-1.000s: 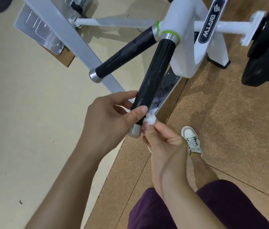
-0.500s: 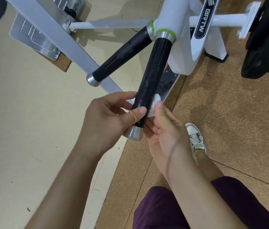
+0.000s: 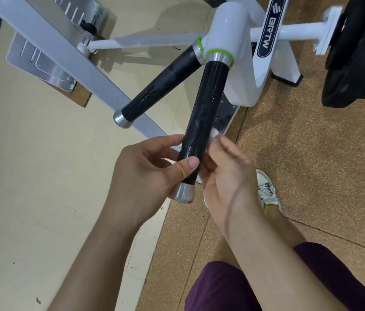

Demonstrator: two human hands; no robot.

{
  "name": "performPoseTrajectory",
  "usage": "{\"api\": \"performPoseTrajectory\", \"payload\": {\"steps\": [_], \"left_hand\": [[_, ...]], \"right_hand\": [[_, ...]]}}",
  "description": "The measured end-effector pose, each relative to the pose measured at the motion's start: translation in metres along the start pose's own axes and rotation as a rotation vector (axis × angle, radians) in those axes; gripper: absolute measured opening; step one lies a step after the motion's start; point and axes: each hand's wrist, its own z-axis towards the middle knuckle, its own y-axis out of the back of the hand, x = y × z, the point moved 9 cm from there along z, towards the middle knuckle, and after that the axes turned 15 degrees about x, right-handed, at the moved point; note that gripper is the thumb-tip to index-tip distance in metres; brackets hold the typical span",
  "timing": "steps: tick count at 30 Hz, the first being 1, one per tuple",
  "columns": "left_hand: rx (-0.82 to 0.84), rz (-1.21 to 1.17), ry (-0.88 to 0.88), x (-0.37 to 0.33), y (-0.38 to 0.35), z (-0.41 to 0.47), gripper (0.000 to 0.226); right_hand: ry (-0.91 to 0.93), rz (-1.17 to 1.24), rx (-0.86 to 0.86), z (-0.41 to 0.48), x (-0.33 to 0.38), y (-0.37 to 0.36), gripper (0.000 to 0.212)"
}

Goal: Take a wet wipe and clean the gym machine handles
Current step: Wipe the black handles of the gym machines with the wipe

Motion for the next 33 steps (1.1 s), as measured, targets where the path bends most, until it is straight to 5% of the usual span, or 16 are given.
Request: {"api": "performPoseTrajectory", "payload": {"steps": [4, 8, 12, 17, 23, 29, 33], "left_hand": [[-0.028, 0.044, -0.022, -0.005, 0.002, 0.007, 0.008], [-0.004, 0.151, -0.05, -0.02, -0.005, 0.023, 0.028], [0.001, 0.072, -0.057, -0.019, -0.005, 0.03, 0.024], [0.012, 0.061, -0.052, -0.017, -0.007, 0.03, 0.025], [0.033, 0.051, -0.053, -0.018, -0.006, 0.032, 0.026], [0.056, 0.122, -0.078, -0.026, -0.007, 0.036, 0.021], [0.109, 0.114, -0.095, -0.031, -0.009, 0.045, 0.037]], "right_hand": [[-0.014, -0.015, 0.049, -0.024, -0.007, 0.005, 0.027], [0.107, -0.074, -0.056, 0.002, 0.021, 0.006, 0.02], [0.129, -0.152, -0.036, -0.009, 0.015, 0.004, 0.012], [0.156, -0.231, -0.052, 0.0, 0.031, -0.001, 0.024], [0.055, -0.156, 0.03, -0.013, 0.02, -0.014, 0.015], [0.068, -0.104, -0.066, 0.014, 0.03, -0.002, 0.016], [0.06, 0.043, -0.024, 0.003, 0.016, 0.0, 0.021]]}}
